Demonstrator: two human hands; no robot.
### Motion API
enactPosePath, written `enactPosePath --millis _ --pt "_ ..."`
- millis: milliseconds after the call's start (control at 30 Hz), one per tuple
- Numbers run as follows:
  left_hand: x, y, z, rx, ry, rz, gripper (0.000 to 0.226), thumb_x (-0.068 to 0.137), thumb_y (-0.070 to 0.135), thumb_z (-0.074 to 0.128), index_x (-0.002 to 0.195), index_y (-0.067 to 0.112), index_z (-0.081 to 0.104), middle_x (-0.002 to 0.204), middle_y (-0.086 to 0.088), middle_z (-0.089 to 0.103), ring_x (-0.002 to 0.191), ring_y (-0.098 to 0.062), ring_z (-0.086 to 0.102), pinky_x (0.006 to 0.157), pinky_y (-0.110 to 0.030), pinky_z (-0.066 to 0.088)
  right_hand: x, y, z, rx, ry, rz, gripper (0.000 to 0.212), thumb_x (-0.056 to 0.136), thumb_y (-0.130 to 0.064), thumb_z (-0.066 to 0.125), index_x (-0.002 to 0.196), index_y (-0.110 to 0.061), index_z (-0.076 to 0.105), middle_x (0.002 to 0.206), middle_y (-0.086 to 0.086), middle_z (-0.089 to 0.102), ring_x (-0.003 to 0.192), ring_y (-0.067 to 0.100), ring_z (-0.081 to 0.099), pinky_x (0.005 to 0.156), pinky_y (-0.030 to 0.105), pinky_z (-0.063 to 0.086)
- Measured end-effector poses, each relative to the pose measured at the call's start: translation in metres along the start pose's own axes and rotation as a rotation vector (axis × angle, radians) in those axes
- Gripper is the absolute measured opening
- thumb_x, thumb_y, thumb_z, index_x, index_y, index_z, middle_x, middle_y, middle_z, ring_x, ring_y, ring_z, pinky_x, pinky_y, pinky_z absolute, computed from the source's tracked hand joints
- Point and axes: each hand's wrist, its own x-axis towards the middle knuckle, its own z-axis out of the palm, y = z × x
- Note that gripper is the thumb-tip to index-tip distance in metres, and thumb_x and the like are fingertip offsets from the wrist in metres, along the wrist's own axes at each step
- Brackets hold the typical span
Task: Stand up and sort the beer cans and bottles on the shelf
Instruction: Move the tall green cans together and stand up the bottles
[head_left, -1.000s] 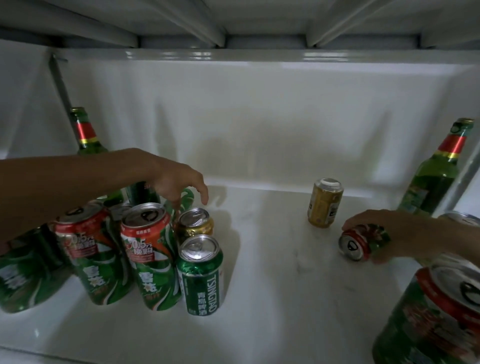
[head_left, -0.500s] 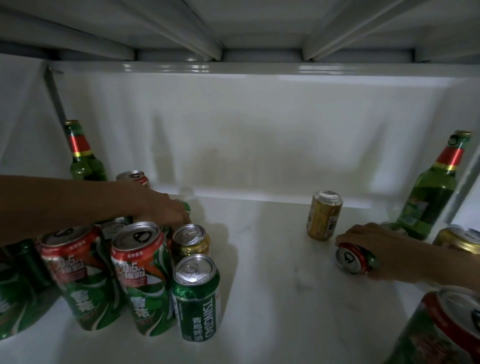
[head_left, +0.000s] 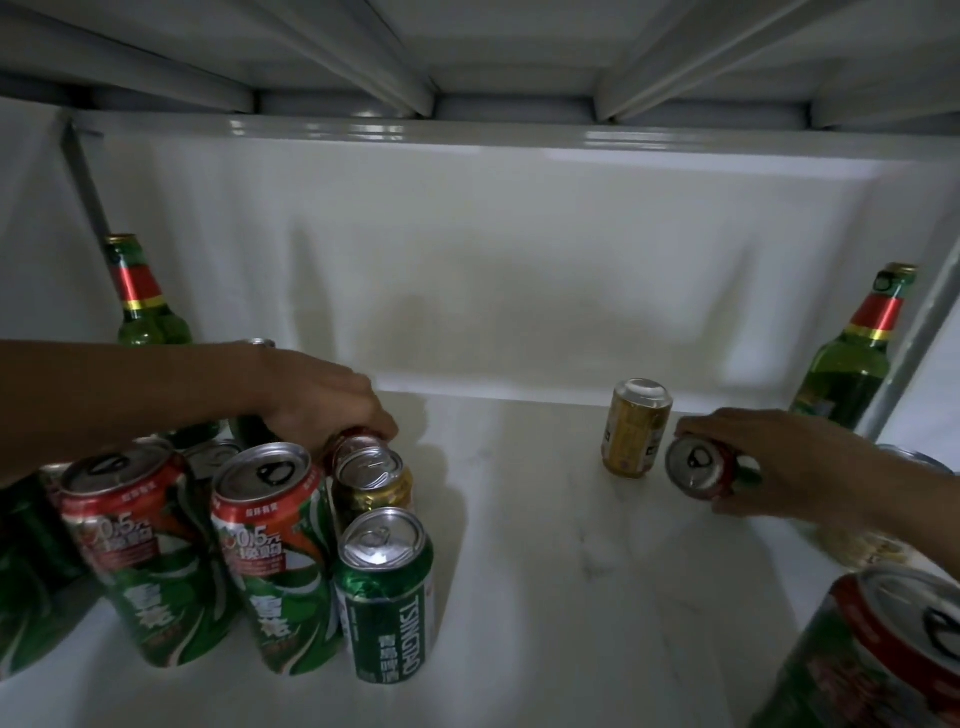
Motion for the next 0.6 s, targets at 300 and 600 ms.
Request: enactPosePath --millis 300,600 --pt "-0.003 -0.022 -0.011 -0.297 0.306 -0.111 0.053 0.065 0.04 0.088 0.11 0.029 0.063 0.095 0.015 0.071 0.085 0.005 0.064 0.074 -0.02 0.056 0.001 -0.02 -0.039 0.571 0.176 -0.041 0.054 0.061 -0.055 0.083 0.11 -0.048 0.063 0.104 -0.037 0.069 0.092 -0.008 0.07 0.077 0.022 0.061" --pt "-0.007 -0.023 -0.03 -0.482 0.307 -0.218 0.036 0.075 0.051 0.08 0.106 0.034 0.073 0.097 0.01 0.077 0.091 -0.011 0.072 0.087 -0.044 0.061 0.042 -0.056 -0.056 0.896 0.153 -0.1 0.042 0.073 -0.013 0.09 0.109 -0.03 0.073 0.099 -0.015 0.078 0.09 0.004 0.075 0.067 0.018 0.059"
